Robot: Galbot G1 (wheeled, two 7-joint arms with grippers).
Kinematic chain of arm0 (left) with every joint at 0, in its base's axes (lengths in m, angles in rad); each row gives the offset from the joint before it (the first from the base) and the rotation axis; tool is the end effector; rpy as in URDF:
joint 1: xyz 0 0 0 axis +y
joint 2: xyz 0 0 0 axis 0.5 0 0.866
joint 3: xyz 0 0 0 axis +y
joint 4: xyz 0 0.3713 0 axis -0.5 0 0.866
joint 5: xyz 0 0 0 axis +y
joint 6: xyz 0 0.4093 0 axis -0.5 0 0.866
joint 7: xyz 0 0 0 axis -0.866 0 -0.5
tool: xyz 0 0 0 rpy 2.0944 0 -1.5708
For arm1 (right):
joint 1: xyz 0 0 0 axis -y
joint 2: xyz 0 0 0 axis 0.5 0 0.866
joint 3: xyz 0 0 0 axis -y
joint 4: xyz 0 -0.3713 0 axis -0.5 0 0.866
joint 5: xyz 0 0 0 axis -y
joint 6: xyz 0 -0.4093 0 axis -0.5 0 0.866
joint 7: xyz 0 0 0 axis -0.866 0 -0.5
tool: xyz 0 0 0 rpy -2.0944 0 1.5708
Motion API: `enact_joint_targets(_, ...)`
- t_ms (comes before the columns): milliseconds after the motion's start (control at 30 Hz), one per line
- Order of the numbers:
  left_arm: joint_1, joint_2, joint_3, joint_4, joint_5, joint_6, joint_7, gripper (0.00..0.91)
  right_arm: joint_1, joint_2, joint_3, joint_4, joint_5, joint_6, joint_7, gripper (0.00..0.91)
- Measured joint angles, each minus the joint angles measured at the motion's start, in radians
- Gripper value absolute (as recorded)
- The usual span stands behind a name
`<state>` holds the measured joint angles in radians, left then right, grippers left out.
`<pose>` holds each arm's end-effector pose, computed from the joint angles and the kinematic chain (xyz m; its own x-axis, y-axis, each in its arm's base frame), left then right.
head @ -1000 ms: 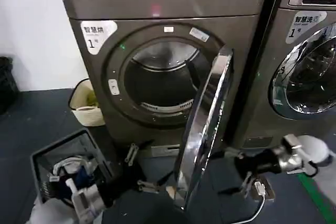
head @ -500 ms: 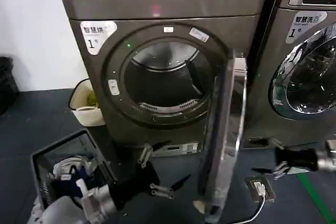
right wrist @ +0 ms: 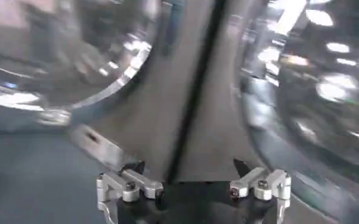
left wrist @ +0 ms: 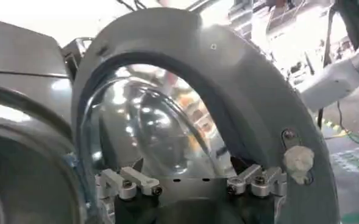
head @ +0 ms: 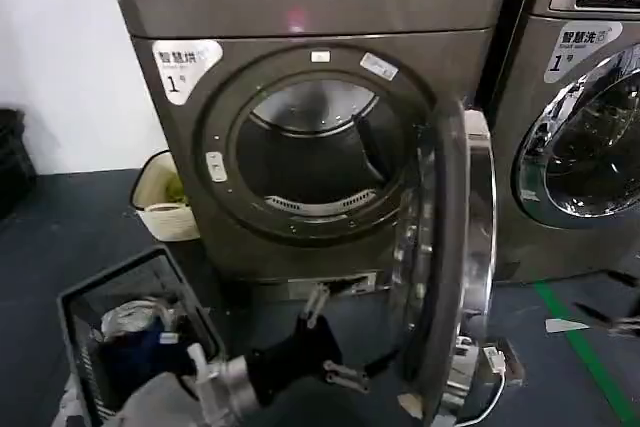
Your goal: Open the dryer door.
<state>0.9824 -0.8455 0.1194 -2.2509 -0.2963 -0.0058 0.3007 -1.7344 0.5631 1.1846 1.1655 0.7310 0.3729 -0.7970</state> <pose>0.2679 -0.0672 -0.1949 -0.3732 0.9218 -0.1053 0.8504 0.3853 0.3582 0.1730 -0.5737 -0.2572 -0.9483 -0.1719 0.2668 -0.2649 0.8918 -0.3667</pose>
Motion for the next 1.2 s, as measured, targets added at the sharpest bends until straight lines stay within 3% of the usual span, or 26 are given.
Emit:
enact_joint_targets(267,-0.098,-0.058,0.094,0.046,0.007,0.0,-0.012,0.907,-0.211,0.123,0.239,0.05,-0.091,-0.063,0.184,0.907)
enact_joint_targets(533,-0.19,-0.16,0.171,0.114,0.038,-0.002,-0.038,0.907,-0.356,0.281,0.396,0.132,-0.131,-0.131,0.346,0.907)
enact_joint_targets(700,-0.224,-0.223,0.206,0.166,0.062,-0.004,-0.038,0.907,-0.393,0.379,0.473,0.2,-0.19,-0.207,0.478,0.907)
enact_joint_targets(1033,-0.27,-0.312,0.257,0.251,0.11,-0.018,-0.036,0.907,-0.428,0.569,0.576,0.326,-0.324,-0.291,0.611,0.907)
enact_joint_targets(1200,-0.294,-0.354,0.28,0.304,0.145,-0.032,-0.038,0.907,-0.445,0.638,0.619,0.358,-0.351,-0.344,0.636,0.907)
